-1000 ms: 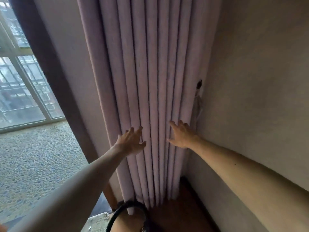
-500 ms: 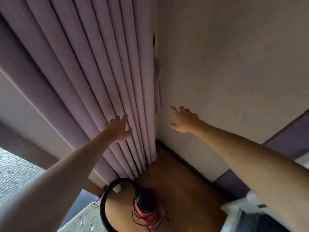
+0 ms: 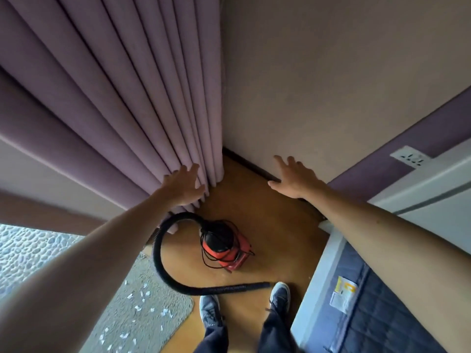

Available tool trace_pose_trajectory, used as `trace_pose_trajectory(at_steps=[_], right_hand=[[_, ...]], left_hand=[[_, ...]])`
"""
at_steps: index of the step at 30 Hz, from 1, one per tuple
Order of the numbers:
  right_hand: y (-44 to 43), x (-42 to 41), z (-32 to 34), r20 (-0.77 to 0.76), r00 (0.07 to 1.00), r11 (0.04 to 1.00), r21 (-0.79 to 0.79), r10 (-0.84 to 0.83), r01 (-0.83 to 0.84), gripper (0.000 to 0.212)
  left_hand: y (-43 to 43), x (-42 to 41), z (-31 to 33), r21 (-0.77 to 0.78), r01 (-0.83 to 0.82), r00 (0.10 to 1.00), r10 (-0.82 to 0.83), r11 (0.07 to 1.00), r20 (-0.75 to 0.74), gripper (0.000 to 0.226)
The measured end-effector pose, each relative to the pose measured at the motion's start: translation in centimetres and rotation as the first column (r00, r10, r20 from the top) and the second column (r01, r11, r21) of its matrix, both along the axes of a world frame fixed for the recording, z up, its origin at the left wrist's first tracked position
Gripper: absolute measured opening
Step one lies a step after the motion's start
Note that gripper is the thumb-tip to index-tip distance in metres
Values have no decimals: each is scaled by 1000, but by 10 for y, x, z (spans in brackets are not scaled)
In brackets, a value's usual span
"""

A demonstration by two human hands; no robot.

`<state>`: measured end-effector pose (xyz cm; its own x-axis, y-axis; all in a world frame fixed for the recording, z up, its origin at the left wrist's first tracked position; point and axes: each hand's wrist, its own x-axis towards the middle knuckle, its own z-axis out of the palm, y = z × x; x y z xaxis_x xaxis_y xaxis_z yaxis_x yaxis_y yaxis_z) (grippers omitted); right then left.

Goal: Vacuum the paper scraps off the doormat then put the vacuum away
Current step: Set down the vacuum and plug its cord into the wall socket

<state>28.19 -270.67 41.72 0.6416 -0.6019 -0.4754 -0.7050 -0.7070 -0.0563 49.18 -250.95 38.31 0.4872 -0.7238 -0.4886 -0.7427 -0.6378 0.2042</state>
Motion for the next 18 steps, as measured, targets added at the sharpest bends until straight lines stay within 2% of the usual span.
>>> trace_pose_trajectory(at_steps=[9, 13, 18], right_hand=[[39, -14, -156, -100, 995, 976, 217, -15, 36, 79], [66, -20, -225, -136, 991, 937, 344, -13, 60, 79], [92, -17, -295, -150, 988, 921, 388, 43, 19, 75]], left_hand=[[40, -45, -144, 102, -54, 992, 65, 993, -107, 57], [60, -63, -212, 92, -71, 983, 86, 993, -163, 70], [80, -82, -291, 155, -104, 971, 135, 982, -199, 70]])
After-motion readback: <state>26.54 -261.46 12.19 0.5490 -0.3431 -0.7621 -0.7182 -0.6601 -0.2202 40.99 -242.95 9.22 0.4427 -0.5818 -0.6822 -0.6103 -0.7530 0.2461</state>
